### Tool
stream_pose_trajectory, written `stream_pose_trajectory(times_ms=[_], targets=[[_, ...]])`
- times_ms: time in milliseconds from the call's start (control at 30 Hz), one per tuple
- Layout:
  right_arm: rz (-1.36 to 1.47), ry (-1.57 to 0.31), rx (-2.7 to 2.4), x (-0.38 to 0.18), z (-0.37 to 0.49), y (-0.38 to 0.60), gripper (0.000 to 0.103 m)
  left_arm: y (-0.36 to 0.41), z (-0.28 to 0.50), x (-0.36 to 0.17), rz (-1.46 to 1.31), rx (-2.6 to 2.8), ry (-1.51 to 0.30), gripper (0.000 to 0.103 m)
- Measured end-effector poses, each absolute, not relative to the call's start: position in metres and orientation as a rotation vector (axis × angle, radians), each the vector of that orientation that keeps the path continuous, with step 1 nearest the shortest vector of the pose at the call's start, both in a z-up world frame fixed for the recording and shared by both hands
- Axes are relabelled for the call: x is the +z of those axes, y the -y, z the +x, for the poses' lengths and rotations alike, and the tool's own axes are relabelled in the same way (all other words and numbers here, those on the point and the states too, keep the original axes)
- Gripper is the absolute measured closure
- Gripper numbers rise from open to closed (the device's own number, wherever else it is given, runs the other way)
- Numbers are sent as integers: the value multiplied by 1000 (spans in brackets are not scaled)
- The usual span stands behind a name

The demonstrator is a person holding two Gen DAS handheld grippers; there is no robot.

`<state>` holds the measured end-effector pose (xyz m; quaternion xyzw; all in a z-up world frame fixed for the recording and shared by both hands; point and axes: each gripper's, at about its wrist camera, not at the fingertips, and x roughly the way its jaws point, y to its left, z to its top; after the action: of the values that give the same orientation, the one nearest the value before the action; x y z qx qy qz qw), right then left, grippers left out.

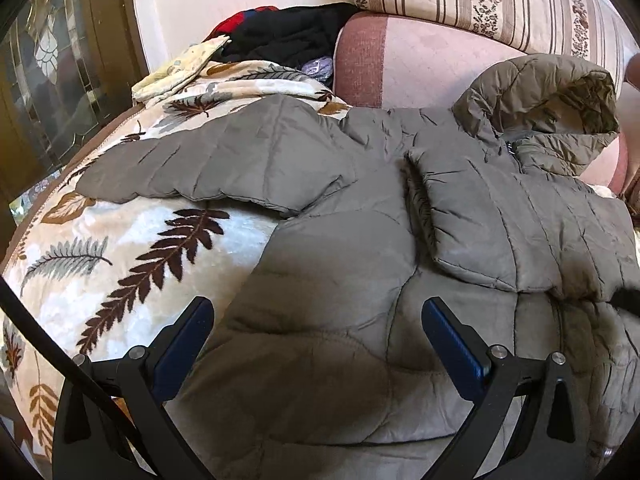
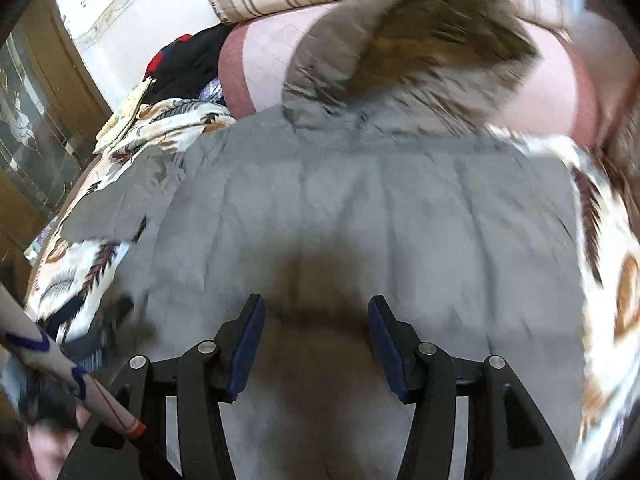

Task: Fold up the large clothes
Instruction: 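Open the right gripper and lift it off the folded sleeve, then reach the left gripper to the other sleeve cuff and grasp it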

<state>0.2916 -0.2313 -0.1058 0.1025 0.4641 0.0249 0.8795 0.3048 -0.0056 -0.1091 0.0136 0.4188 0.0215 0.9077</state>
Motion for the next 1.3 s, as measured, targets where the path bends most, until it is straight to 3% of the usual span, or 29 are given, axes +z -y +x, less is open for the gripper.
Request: stream_pose_trajectory(times_ms=[267, 367, 567, 767, 1000, 1233, 1267, 1300], targets=[[236, -1047, 10, -149, 198, 244, 44, 17, 282, -114, 54, 17, -890, 0], [203, -1071, 5, -169, 183, 241, 38, 20, 267, -132, 44, -2, -965, 0], [241, -963, 67, -149, 164, 246, 37, 11, 220, -132, 65, 14, -947, 0], [267, -868, 59, -126, 177, 256, 35, -21, 194, -99, -4, 31, -886, 0], [182, -842, 94, -141, 187, 245, 35, -93, 252, -58, -72, 137, -885, 0], [223, -875, 154, -149, 193, 250, 35, -214, 336, -46, -293, 281, -897, 0], [225, -883, 157, -151, 194, 249, 35, -228, 343, -47, -324, 292, -894, 5], [225, -891, 160, -152, 195, 249, 35, -246, 352, -48, -363, 304, -887, 16]])
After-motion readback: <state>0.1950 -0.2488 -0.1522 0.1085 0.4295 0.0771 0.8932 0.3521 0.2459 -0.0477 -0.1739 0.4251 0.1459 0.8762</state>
